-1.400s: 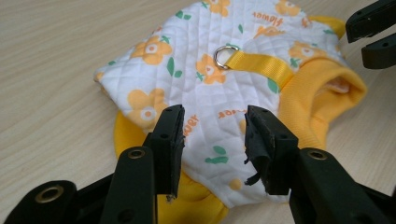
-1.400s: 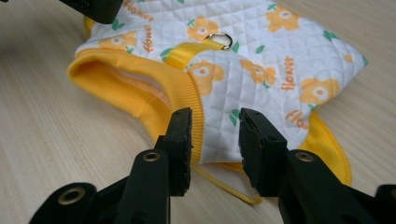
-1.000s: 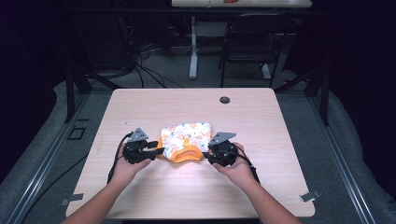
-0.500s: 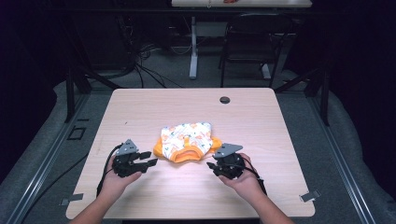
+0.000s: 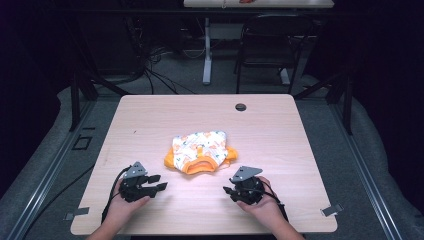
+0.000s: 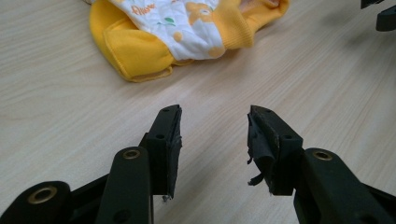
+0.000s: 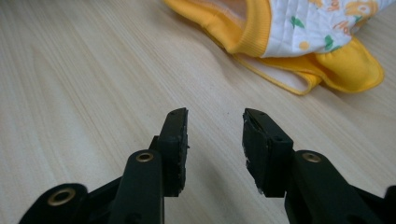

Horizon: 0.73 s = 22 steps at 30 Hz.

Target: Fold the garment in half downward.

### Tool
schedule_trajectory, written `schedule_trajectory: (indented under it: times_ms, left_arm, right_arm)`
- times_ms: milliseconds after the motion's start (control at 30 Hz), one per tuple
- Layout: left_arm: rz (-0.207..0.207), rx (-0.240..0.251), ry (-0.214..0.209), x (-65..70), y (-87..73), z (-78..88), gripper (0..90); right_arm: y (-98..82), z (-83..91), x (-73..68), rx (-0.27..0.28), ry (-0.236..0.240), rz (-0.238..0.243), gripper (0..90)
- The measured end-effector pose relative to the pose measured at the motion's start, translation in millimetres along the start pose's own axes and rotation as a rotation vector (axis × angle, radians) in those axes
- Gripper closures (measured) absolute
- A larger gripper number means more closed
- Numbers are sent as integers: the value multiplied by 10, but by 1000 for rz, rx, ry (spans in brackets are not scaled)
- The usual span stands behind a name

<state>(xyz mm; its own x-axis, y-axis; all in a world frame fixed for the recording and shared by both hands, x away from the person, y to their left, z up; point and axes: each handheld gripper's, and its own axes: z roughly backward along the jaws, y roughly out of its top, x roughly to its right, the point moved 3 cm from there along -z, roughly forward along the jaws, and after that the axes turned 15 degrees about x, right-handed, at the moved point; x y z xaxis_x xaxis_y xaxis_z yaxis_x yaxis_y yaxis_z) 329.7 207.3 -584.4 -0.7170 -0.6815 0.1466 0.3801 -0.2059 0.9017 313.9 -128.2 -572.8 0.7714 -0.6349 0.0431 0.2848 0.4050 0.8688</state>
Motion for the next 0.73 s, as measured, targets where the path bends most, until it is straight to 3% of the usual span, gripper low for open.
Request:
schedule_trajectory:
  times_ms: [233,400,600,733]
  left_arm:
    - [-20,-12,2,3,-60,-39,548]
    - [-15,-9,0,26,-84,-69,547]
    - [-30,-13,10,32,-98,-85,530]
    - [-36,-12,4,28,-96,-94,525]
  right_arm:
    - [-117,-54,15,-10,2,-8,600]
    - [-149,-99,-14,19,23,-58,596]
    - [-158,-171,-89,8,66,-32,563]
    - [-168,-206,-142,-2,67,-7,549]
